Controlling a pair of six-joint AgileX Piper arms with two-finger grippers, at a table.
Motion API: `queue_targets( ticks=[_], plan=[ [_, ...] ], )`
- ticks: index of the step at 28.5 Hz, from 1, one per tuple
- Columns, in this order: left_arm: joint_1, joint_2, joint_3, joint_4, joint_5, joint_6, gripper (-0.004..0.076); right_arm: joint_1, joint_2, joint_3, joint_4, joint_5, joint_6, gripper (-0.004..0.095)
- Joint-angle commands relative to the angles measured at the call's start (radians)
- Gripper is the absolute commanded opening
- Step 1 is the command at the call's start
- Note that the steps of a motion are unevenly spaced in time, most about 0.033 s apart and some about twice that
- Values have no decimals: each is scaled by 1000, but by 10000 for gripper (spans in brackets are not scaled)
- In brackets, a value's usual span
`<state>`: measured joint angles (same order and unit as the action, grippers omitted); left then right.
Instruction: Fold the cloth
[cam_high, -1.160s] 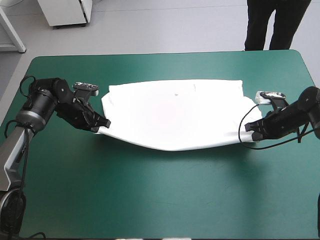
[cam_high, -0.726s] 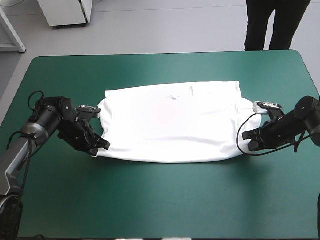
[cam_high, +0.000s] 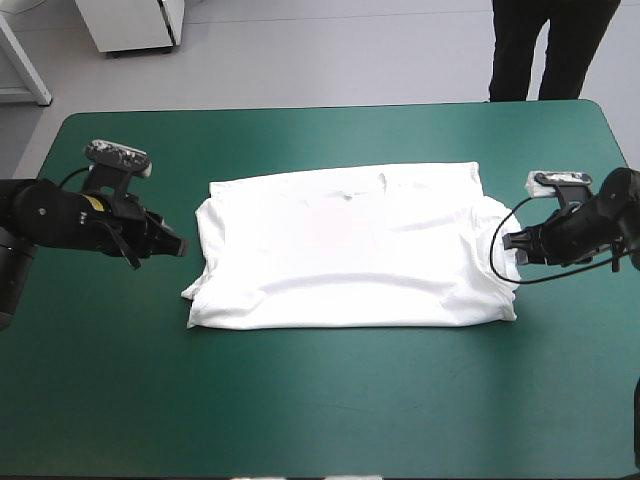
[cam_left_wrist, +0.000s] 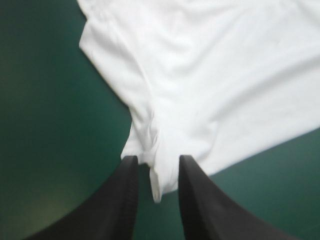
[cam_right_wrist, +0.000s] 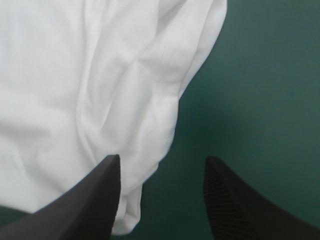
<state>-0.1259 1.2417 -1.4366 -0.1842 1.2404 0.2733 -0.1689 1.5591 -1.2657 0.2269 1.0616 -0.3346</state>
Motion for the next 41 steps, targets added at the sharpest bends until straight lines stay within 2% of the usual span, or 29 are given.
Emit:
queue_targets(
  ticks=[1,7,21,24,28,29,34,41],
  plan=[
    [-1,-18,-129,-70,-54,-3,213,1,72,-144,24,9,5,489],
    [-1,4,-154,-74,-59,1,215,1,268,-300,52,53,4,490],
    [-1,32,-154,-106,-43,19,214,1,420,-363,81,82,5,484],
    [-1,32,-154,-110,-43,19,214,1,434,-363,96,92,5,387],
    [-1,32,-154,-113,-43,19,214,1,436,-363,101,114,-17,34],
    [-1,32,-154,-118,-43,19,214,1,434,-363,106,122,-21,-15],
    [-1,28,-157,-119,-17,19,214,1,409,-365,149,150,-37,-9],
    [-1,26,-177,-117,22,23,214,1,265,-365,154,140,-33,-9]
  ],
)
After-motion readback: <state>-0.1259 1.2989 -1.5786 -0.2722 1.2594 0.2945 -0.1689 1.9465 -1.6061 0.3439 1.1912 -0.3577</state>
